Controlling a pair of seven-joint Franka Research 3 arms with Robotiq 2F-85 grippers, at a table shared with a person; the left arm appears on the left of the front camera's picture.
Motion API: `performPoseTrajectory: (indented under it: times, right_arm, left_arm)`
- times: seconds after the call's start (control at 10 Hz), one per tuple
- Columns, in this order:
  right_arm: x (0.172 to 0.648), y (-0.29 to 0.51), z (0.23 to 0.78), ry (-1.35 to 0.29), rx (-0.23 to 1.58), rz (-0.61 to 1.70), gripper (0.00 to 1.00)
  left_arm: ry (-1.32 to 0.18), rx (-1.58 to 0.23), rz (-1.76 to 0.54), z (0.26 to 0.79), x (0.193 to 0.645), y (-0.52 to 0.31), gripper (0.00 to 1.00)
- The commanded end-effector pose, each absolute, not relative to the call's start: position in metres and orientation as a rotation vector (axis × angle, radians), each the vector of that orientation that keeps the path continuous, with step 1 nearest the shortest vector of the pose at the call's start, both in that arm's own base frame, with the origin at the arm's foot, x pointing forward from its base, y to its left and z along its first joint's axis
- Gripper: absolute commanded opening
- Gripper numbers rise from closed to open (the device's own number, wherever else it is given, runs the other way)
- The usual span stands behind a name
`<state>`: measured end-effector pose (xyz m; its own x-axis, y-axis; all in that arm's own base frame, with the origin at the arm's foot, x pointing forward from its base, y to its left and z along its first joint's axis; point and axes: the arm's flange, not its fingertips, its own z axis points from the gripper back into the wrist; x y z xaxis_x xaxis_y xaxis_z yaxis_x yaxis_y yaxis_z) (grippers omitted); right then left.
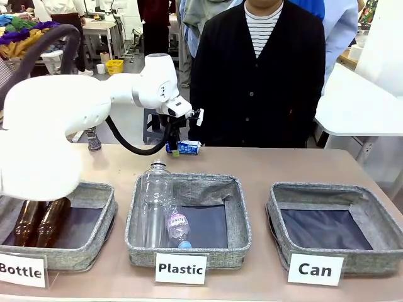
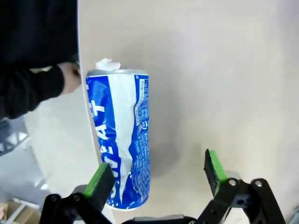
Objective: Sort the can waste into the basket.
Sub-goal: Pick up the can waste from the table and place it in the right Fabric basket.
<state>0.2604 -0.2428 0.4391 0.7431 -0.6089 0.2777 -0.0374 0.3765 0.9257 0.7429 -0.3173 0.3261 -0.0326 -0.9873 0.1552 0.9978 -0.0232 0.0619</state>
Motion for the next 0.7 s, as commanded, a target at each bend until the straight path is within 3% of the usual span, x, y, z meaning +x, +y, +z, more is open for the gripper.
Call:
performPoseTrajectory:
  times: [0.0,0.2,0.6]
  right_arm:
    - [0.262,-0.244,0.439,-0.700,1.152,-0.384,1.00]
    - [0.262,-0.244,0.439,-0.700,1.152,-0.384,1.00]
    - [0.262,-0.244,0.439,-0.700,1.152,-0.384,1.00]
  left_arm:
    - [-0.140,-0.141,-1.597,0.329,0.796,-0.336,1.00]
    - [-0.106,-0.184,-1.608,0.321,0.797,-0.334,1.00]
    - [-0.152,-0.149,-1.626,0.316,0.791,-0.340,0.81]
